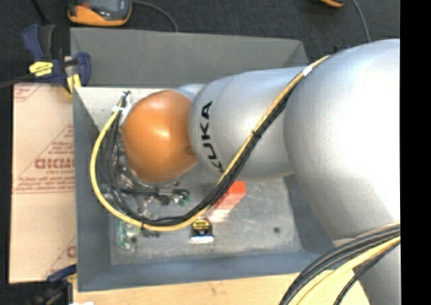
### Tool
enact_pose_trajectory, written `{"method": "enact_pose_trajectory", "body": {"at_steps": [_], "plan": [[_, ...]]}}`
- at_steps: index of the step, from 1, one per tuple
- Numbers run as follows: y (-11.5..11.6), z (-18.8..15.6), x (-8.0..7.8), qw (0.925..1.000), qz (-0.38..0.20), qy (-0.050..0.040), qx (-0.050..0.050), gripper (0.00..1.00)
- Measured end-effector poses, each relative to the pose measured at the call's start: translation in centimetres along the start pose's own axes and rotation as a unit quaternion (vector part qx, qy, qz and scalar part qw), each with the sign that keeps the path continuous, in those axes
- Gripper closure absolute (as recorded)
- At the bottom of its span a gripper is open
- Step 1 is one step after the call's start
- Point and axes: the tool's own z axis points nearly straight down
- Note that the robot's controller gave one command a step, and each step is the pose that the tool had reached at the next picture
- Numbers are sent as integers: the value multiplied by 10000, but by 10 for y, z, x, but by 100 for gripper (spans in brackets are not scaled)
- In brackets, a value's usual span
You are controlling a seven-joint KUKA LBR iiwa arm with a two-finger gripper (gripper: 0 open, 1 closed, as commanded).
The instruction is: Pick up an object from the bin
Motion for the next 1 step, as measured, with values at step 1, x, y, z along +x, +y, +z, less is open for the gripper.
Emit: {"method": "enact_pose_trajectory", "body": {"at_steps": [1], "plan": [[29, 33, 31, 9811, -1936, 40, -22, 0]]}}
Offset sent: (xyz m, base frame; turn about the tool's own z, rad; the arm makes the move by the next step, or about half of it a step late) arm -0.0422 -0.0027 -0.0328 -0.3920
